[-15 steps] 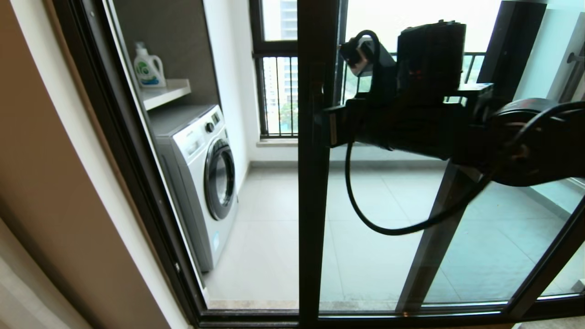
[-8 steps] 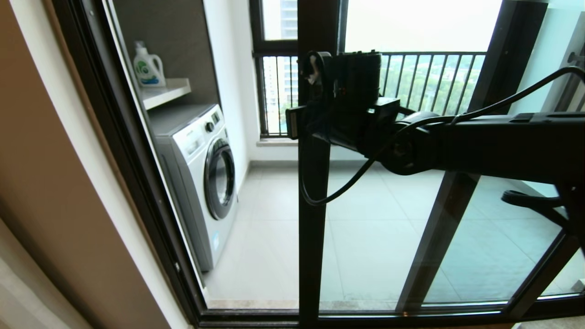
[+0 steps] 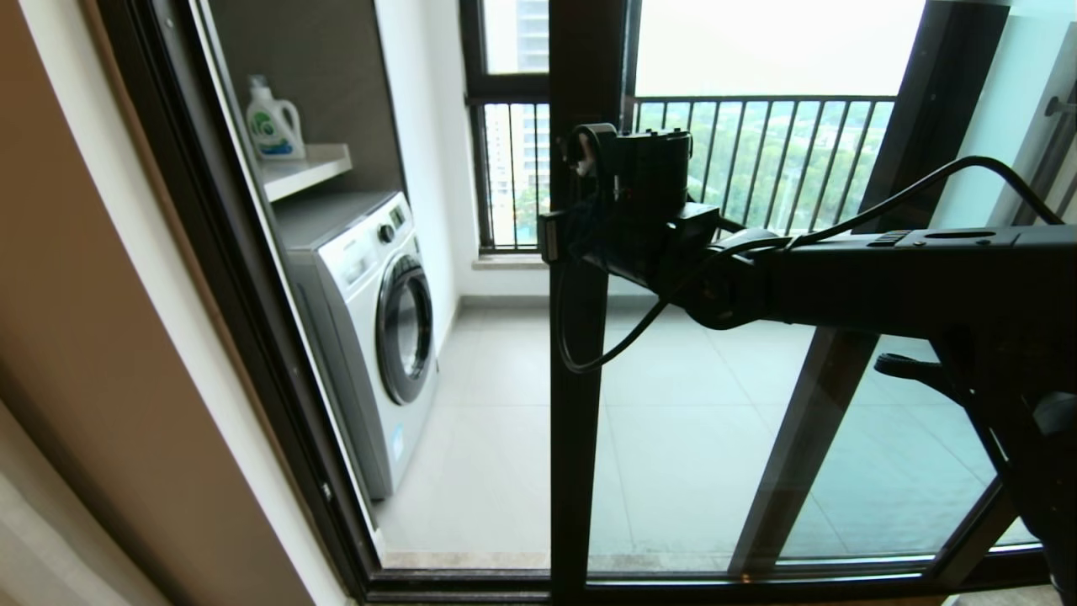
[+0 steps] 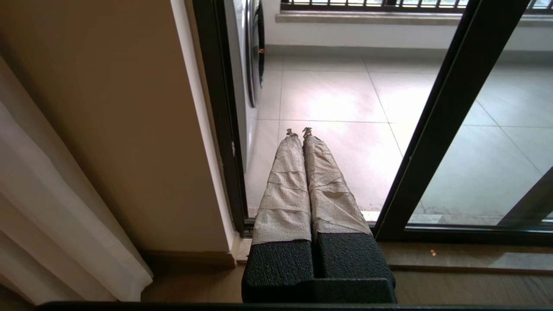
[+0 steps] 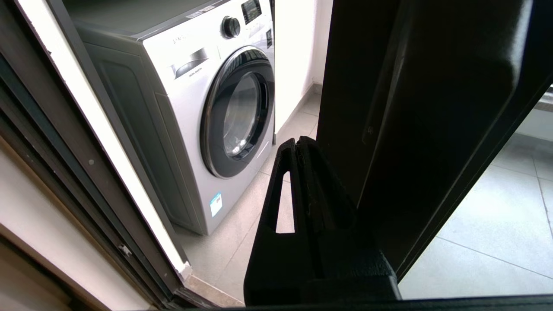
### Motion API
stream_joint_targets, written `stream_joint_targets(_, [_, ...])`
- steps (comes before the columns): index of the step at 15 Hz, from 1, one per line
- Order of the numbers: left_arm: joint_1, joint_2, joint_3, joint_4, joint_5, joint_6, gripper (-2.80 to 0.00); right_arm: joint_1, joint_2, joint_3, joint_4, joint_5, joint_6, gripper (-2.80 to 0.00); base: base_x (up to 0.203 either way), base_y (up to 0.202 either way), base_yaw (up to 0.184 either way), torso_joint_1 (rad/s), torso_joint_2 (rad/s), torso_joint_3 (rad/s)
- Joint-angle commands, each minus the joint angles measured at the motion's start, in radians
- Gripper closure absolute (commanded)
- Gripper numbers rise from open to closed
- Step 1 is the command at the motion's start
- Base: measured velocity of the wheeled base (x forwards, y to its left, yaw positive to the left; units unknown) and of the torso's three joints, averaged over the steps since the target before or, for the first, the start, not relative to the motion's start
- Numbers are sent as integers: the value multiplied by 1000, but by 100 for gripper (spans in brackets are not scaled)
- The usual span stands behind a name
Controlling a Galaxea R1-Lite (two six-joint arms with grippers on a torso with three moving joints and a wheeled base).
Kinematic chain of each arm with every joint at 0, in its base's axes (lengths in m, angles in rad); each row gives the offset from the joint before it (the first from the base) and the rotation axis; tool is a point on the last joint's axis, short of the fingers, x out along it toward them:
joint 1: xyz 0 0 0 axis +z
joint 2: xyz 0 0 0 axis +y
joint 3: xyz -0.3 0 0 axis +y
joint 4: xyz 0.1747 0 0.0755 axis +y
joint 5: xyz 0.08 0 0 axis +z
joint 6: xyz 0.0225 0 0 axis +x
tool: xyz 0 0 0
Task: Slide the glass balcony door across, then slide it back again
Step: Open the slid door
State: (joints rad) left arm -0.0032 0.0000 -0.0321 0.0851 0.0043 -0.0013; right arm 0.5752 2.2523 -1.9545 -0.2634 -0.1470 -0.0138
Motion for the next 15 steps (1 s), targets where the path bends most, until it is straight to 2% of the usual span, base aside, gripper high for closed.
stream_joint_targets(1, [0,2,0,1,0,0,0,-29,-8,0,-5,-6,-2,0,0,0,0,0,0,0])
stream_joint_targets(10, [0,2,0,1,0,0,0,-62,-39,17,-7,-37,0,0,0,0,0,0,0,0])
stream_joint_targets(15, [0,2,0,0,0,0,0,-63,-96,107,-18,-45,2,0,0,0,0,0,0,0])
